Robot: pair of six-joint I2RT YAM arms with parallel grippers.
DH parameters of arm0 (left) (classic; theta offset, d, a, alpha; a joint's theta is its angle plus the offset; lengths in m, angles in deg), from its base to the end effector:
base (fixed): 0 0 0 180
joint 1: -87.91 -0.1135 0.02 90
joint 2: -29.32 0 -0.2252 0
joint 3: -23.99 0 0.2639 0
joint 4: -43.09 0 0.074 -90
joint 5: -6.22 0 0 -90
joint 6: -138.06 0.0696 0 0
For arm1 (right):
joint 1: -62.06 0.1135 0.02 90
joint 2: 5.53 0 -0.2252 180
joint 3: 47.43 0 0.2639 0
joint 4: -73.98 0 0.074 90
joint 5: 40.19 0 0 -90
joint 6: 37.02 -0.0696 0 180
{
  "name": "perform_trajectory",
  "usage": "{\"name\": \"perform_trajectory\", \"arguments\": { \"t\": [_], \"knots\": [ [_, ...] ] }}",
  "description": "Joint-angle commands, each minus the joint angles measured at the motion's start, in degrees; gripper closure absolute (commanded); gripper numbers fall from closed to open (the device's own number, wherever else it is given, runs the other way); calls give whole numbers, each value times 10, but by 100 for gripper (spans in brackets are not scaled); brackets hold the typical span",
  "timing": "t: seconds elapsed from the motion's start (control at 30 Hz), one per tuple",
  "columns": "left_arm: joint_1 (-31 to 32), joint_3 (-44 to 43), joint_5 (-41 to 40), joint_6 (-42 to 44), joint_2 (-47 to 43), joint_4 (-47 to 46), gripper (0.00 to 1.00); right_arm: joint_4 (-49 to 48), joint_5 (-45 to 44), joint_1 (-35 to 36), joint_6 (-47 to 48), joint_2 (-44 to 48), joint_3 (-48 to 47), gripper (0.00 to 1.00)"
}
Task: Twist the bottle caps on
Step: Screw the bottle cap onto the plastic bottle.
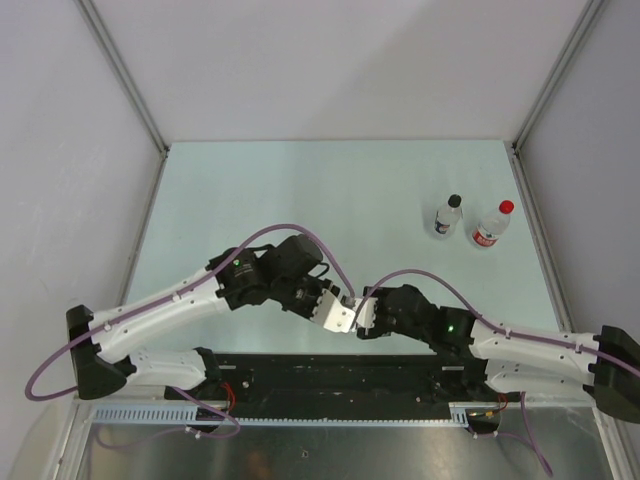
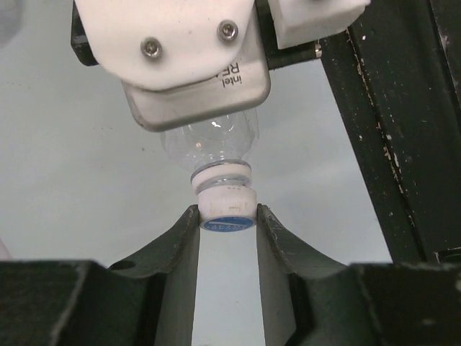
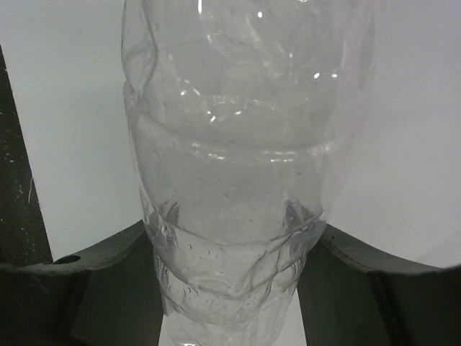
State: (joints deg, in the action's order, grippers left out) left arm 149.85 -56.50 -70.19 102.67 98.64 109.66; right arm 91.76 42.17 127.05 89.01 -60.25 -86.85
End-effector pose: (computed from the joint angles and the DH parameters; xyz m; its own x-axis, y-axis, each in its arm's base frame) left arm 0.1172 -0.2546 0.2587 0.5262 0.6974 -0.4865 0.8488 -0.3956 0.3509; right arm 0.1201 0.2356 0.1497 0.3140 -0.7059 -0.6349 -0.8240 0.1296 -0.5515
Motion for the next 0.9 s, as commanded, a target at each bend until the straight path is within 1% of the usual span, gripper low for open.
{"name": "perform_trajectory", "arguments": {
  "t": [0.0,0.07,0.17,0.43,0.63,0.87],
  "knots": [
    [9,-32,23,21,4,-2,73,-176,53,7,-2,38,-16,76],
    [9,-45,31,20,2,-2,69,-183,54,7,-3,36,-14,77],
    [9,-60,43,16,-1,-2,66,-192,55,7,-3,31,-13,79],
    [9,-73,47,9,-4,-3,66,-246,63,6,-7,42,4,88],
    [9,-77,37,7,2,-3,65,-281,70,6,-18,66,24,92],
    [9,-106,42,-10,3,-3,55,-277,84,5,-13,72,27,94]
  ]
}}
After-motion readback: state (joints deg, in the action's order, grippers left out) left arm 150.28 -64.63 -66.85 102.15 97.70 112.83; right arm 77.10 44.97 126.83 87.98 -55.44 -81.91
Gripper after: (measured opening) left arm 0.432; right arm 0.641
